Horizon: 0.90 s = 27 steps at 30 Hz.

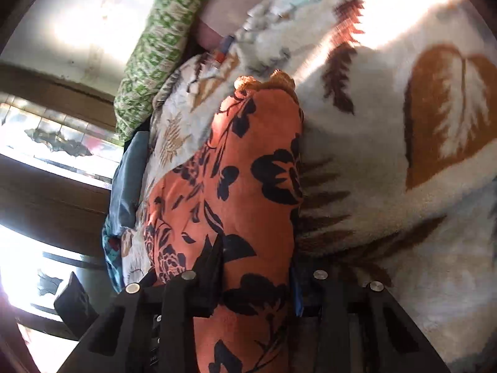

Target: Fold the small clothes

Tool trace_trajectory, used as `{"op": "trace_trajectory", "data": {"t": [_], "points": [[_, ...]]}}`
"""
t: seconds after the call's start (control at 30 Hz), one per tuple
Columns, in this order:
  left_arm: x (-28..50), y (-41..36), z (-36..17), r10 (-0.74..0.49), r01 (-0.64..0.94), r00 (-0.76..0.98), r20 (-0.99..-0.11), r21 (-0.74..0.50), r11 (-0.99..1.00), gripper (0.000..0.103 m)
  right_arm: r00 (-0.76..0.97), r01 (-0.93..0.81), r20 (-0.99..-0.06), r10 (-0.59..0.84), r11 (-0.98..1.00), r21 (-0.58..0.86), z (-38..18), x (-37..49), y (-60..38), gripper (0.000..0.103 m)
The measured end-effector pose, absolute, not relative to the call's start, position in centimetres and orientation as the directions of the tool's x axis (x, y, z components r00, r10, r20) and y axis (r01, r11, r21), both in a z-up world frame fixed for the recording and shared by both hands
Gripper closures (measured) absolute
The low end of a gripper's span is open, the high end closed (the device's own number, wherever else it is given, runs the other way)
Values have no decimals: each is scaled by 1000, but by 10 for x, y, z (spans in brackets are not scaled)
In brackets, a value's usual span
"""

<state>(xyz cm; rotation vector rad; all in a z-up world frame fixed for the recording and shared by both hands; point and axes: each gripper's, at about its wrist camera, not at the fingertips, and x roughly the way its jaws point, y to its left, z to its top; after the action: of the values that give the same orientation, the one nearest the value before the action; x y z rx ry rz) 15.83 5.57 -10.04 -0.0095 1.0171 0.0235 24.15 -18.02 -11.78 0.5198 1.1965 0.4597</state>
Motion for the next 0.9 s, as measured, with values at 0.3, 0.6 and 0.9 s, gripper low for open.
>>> {"op": "trace_trajectory", "data": {"t": [0.3,0.6,0.9], "points": [[157,65,-93,-21,-45,520,-854,-51,998,8,250,22,-772,585,793,608,-112,228,-185,34],[149,64,-100,1,-22,503,-864,-11,1000,6,239,83,-695,678,699,710,-124,188,-201,34],[149,73,-110,-43,-17,515,-856,-61,998,3,212,-20,-867,452,889,458,-141,175,-162,59]]}}
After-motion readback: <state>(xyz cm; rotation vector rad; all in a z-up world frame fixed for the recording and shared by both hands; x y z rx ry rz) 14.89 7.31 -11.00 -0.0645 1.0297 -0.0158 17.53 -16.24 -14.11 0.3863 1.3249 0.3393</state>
